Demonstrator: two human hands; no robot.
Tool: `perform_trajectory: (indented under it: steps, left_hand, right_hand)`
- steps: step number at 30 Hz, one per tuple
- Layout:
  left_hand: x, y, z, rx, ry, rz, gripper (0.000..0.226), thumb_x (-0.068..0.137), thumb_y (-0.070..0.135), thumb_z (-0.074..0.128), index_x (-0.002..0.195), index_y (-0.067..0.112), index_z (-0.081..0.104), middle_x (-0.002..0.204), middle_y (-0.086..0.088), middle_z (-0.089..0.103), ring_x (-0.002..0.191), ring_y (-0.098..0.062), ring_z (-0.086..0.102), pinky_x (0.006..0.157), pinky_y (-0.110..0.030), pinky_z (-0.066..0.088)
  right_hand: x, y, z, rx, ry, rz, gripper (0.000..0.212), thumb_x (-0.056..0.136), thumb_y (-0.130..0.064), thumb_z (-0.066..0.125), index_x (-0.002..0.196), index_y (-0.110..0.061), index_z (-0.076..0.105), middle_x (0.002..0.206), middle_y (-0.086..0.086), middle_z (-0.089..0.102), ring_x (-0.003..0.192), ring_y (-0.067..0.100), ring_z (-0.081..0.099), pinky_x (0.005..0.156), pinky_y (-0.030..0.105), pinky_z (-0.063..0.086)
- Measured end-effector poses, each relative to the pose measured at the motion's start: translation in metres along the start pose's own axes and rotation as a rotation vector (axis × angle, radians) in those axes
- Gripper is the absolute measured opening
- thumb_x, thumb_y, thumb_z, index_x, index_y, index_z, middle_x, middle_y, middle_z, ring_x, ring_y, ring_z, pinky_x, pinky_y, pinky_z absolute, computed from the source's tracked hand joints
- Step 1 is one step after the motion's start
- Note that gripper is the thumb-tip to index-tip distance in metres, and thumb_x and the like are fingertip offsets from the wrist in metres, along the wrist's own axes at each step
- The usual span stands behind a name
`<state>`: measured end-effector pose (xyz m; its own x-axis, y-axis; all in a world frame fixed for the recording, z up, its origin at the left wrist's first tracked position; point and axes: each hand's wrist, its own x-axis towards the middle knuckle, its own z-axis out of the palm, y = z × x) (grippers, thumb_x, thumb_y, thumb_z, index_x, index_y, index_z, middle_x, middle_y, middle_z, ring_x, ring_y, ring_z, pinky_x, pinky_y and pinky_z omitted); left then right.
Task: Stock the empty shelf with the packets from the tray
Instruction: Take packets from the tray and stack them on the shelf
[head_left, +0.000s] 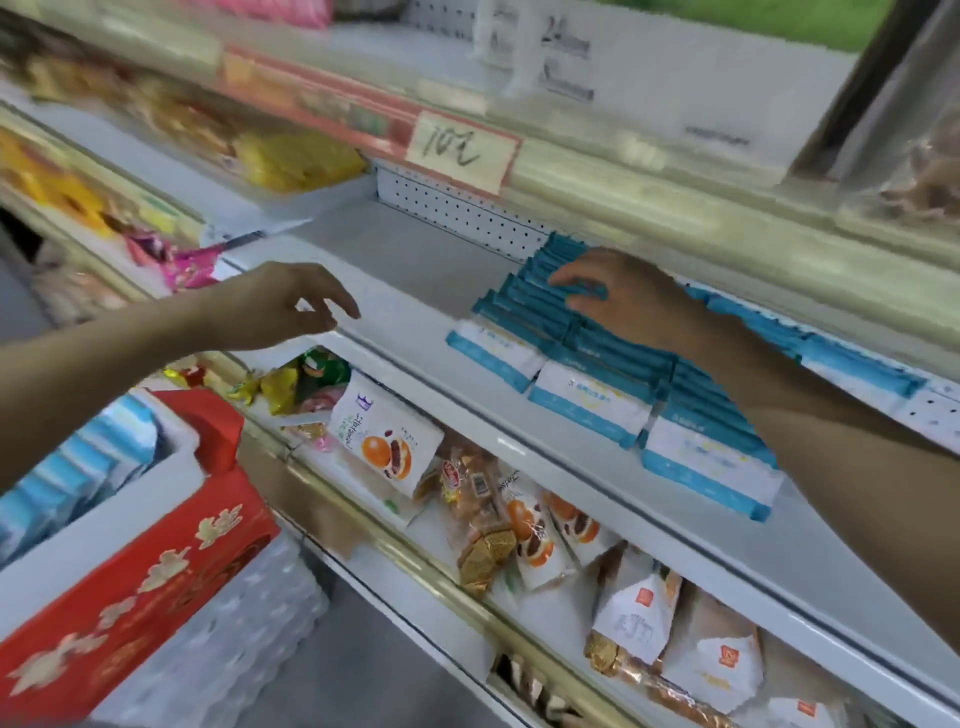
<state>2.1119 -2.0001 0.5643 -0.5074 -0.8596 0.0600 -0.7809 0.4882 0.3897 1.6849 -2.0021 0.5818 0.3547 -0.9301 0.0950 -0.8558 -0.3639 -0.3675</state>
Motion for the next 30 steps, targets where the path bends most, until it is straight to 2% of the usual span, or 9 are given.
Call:
perform_trajectory:
  steps: [2,4,7,12,17,21,24,27,30]
  left_hand:
    - [-0.036,-0.029,-0.010,-0.009,-0.002,-0.092,0.029,0.098,0.020,0.065,0.114,0.045,0.066,0.116,0.023,0.059,0.099,0.007,0.063,0.090,-0.029,0.053]
    - [-0.078,-0.061,-0.019,-0.023,0.025,-0.182,0.030,0.097,0.018,0.066,0.115,0.043,0.064,0.113,0.021,0.059,0.099,0.002,0.064,0.088,-0.029,0.052]
    - [-0.146,-0.109,-0.025,0.005,0.051,-0.321,0.030,0.096,0.019,0.067,0.120,0.038,0.064,0.119,0.013,0.063,0.099,-0.006,0.067,0.091,-0.035,0.054]
    - [-0.256,-0.172,-0.023,0.002,0.100,-0.556,0.032,0.096,0.015,0.067,0.117,0.037,0.061,0.115,0.013,0.063,0.097,-0.010,0.066,0.092,-0.032,0.050]
    - [-0.341,-0.211,-0.002,0.002,0.167,-0.748,0.029,0.093,0.012,0.068,0.119,0.023,0.070,0.117,0.005,0.069,0.095,-0.014,0.068,0.094,-0.035,0.053]
    - [-0.382,-0.226,0.011,-0.040,0.202,-0.855,0.032,0.089,0.019,0.066,0.107,0.045,0.061,0.113,0.011,0.069,0.095,-0.009,0.064,0.093,-0.033,0.052]
    - [-0.400,-0.236,0.018,-0.072,0.228,-0.942,0.031,0.091,0.019,0.065,0.114,0.038,0.068,0.113,0.015,0.068,0.095,-0.005,0.066,0.090,-0.031,0.053]
    - [-0.410,-0.244,0.019,-0.046,0.214,-0.939,0.033,0.090,0.021,0.062,0.120,0.032,0.068,0.113,0.014,0.067,0.095,-0.001,0.066,0.084,-0.022,0.050]
    - [-0.418,-0.252,0.014,-0.076,0.252,-0.920,0.033,0.089,0.025,0.059,0.120,0.032,0.068,0.112,0.015,0.066,0.095,0.000,0.065,0.084,-0.021,0.050]
  right_hand:
    - [0.034,-0.039,0.023,-0.083,0.013,-0.144,0.032,0.100,-0.023,0.065,0.131,-0.026,0.065,0.120,-0.005,0.060,0.106,0.014,0.058,0.088,0.029,0.043]
    - [0.067,-0.084,0.051,-0.108,-0.011,-0.266,0.031,0.096,-0.025,0.068,0.127,-0.027,0.068,0.118,-0.002,0.065,0.102,0.016,0.061,0.090,0.037,0.050]
    - [0.105,-0.144,0.096,-0.065,-0.113,-0.352,0.031,0.097,-0.025,0.067,0.128,-0.027,0.067,0.120,-0.002,0.065,0.103,0.014,0.060,0.094,0.039,0.049]
    - [0.150,-0.255,0.172,-0.083,-0.259,-0.536,0.033,0.097,-0.035,0.061,0.130,-0.031,0.064,0.121,-0.005,0.063,0.098,0.013,0.062,0.090,0.043,0.051]
    - [0.171,-0.349,0.254,-0.064,-0.403,-0.607,0.036,0.096,-0.035,0.058,0.132,-0.035,0.061,0.123,-0.008,0.059,0.103,0.009,0.058,0.090,0.034,0.050]
    - [0.177,-0.406,0.319,-0.038,-0.522,-0.629,0.035,0.098,-0.025,0.058,0.133,-0.024,0.063,0.132,0.003,0.059,0.114,0.022,0.058,0.091,0.028,0.040]
    - [0.174,-0.445,0.367,0.043,-0.620,-0.610,0.037,0.099,-0.021,0.058,0.135,-0.020,0.063,0.139,0.007,0.058,0.124,0.025,0.057,0.101,0.031,0.041]
    - [0.170,-0.477,0.409,0.079,-0.680,-0.593,0.039,0.097,-0.018,0.058,0.135,-0.016,0.063,0.143,0.012,0.056,0.130,0.027,0.052,0.109,0.033,0.037]
    - [0.166,-0.500,0.444,0.055,-0.686,-0.575,0.041,0.096,-0.014,0.056,0.136,-0.013,0.061,0.141,0.016,0.053,0.131,0.031,0.050,0.109,0.033,0.034]
